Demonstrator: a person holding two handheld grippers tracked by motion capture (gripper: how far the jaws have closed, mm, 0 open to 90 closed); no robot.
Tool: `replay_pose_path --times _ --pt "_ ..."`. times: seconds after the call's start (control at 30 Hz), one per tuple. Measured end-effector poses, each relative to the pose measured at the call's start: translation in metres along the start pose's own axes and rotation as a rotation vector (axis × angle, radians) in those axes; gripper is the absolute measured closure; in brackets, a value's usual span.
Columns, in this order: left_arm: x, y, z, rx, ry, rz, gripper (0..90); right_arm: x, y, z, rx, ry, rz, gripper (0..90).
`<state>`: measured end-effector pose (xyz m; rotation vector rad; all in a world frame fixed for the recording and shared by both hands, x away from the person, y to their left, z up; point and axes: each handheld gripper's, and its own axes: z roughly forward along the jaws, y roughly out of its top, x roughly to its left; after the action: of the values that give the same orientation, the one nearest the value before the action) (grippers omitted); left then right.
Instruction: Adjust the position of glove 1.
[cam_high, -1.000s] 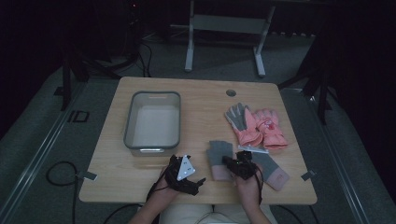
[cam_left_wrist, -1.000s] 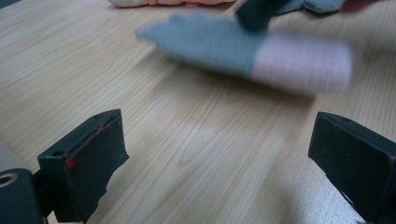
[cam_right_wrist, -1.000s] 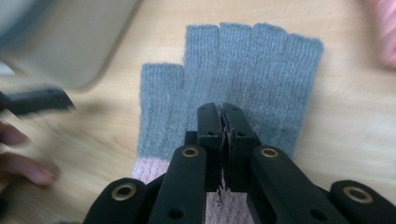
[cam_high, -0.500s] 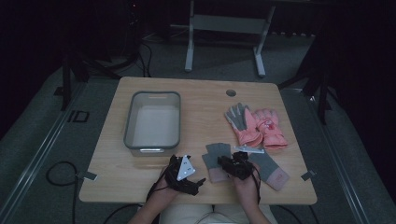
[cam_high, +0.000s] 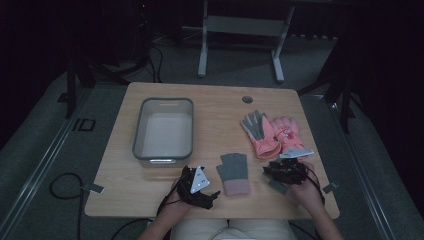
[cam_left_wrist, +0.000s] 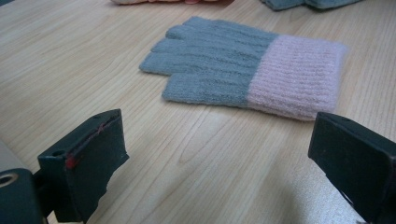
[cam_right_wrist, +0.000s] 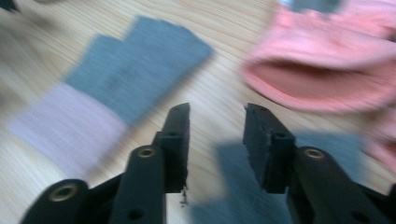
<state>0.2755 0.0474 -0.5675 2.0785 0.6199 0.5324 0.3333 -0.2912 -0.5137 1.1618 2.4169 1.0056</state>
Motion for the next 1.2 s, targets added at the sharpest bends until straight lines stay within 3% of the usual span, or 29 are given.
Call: replay_pose_path --times 0.07,0.17,0.2,0.27,0.37,0.43,0.53,0.67,0.77,0.9,1.03,1.07,1.13,1.17,1.2 --pt "-0.001 0.000 0.000 0.001 0.004 0.004 3.4 -0.012 -0.006 -0.009 0.020 0.000 0.020 58.6" --pt "-0.001 0.000 0.000 0.004 0.006 0.006 3.4 -0.020 -0.011 -0.015 0.047 -0.008 0.003 58.4" --pt "-0.001 0.000 0.001 0.004 0.007 0.001 3.4 -0.030 -0.020 -0.020 0.091 -0.002 -0.032 58.5" --pt "0.000 0.000 0.000 0.003 0.006 0.001 3.4 -0.033 -0.025 -0.019 0.118 0.001 -0.050 59.0" --pt "-0.001 0.000 0.001 0.004 0.006 0.000 3.4 -0.034 -0.027 -0.018 0.134 0.007 -0.054 59.4" --pt "-0.001 0.000 0.001 0.008 0.012 0.003 3.4 -0.038 -0.036 -0.012 0.171 0.008 -0.083 59.7" --pt "-0.001 0.000 0.001 0.009 0.011 0.002 3.4 -0.040 -0.037 -0.010 0.173 0.017 -0.050 60.4" --pt "-0.001 0.000 0.001 0.004 0.008 0.004 3.4 -0.035 -0.037 -0.009 0.177 -0.010 -0.083 63.2" --pt "-0.001 0.000 0.001 0.006 0.010 0.004 3.4 -0.034 -0.037 -0.009 0.184 -0.006 -0.108 68.4" --pt "-0.001 0.000 0.001 0.008 0.009 0.005 3.4 -0.034 -0.032 -0.009 0.205 -0.020 -0.070 82.6" --pt "-0.001 0.000 0.000 0.004 0.007 0.012 3.4 -0.026 -0.027 -0.015 0.200 -0.035 -0.050 84.2" --pt "-0.001 0.000 0.000 0.005 0.007 0.012 3.4 -0.018 -0.021 -0.024 0.158 -0.023 -0.016 84.3" --pt "-0.002 0.000 0.001 0.004 0.007 0.012 3.4 -0.014 -0.018 -0.028 0.147 -0.020 -0.010 84.3" --pt "-0.002 0.000 0.001 0.004 0.010 0.013 3.4 -0.003 -0.010 -0.043 0.087 -0.053 0.029 84.3" --pt "-0.002 0.000 0.000 0.002 0.010 0.016 3.4 0.000 -0.008 -0.048 0.065 -0.057 0.042 84.3"
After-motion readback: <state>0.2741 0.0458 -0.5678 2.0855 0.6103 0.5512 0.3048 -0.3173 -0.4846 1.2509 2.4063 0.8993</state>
